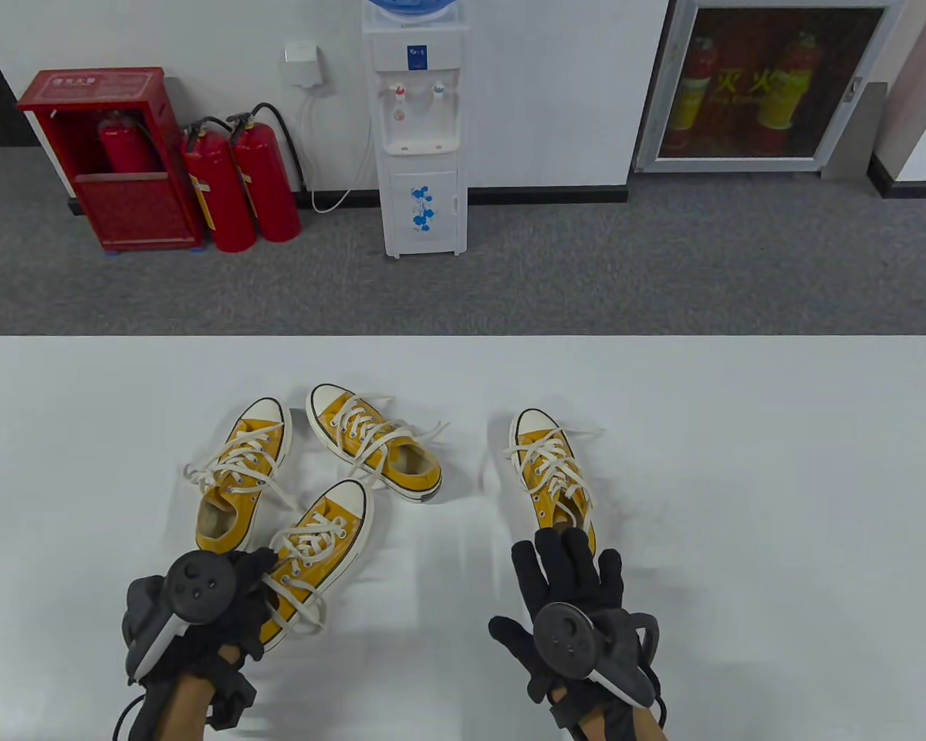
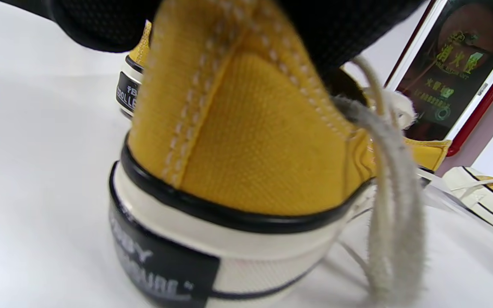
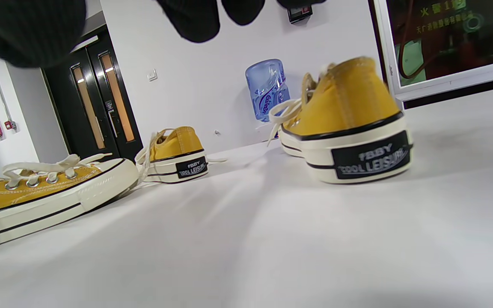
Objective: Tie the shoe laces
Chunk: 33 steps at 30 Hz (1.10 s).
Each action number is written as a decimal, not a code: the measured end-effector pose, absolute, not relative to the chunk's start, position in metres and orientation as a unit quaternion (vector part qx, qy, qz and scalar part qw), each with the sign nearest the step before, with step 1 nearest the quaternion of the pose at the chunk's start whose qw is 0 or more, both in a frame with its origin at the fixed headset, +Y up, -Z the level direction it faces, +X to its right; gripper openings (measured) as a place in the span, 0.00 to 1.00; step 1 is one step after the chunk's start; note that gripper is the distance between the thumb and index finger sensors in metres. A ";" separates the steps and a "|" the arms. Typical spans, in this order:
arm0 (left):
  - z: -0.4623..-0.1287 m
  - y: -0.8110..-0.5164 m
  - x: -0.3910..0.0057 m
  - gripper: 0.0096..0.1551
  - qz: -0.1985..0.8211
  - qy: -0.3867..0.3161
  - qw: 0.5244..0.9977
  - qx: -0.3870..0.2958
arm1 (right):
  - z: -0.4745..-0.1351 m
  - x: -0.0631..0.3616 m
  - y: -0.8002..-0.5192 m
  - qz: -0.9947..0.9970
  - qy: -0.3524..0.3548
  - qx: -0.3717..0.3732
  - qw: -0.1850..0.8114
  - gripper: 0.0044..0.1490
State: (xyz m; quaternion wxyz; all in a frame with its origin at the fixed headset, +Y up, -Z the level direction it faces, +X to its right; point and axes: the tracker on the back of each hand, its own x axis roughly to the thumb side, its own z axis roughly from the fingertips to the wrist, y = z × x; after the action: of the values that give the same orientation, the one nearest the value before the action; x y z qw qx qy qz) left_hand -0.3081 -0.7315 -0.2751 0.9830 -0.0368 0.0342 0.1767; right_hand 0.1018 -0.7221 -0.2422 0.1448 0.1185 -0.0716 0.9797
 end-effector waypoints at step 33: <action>-0.267 -0.710 -0.297 0.19 0.189 0.004 0.980 0.061 | -0.244 0.106 -0.722 0.975 -0.090 0.117 0.169 0.57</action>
State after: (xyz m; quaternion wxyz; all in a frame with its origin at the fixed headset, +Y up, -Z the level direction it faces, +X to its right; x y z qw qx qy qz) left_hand -0.2970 -0.7100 -0.2666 0.9801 0.0615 0.0042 0.1888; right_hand 0.1055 -0.7220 -0.2438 0.1689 0.1167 -0.0899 0.9746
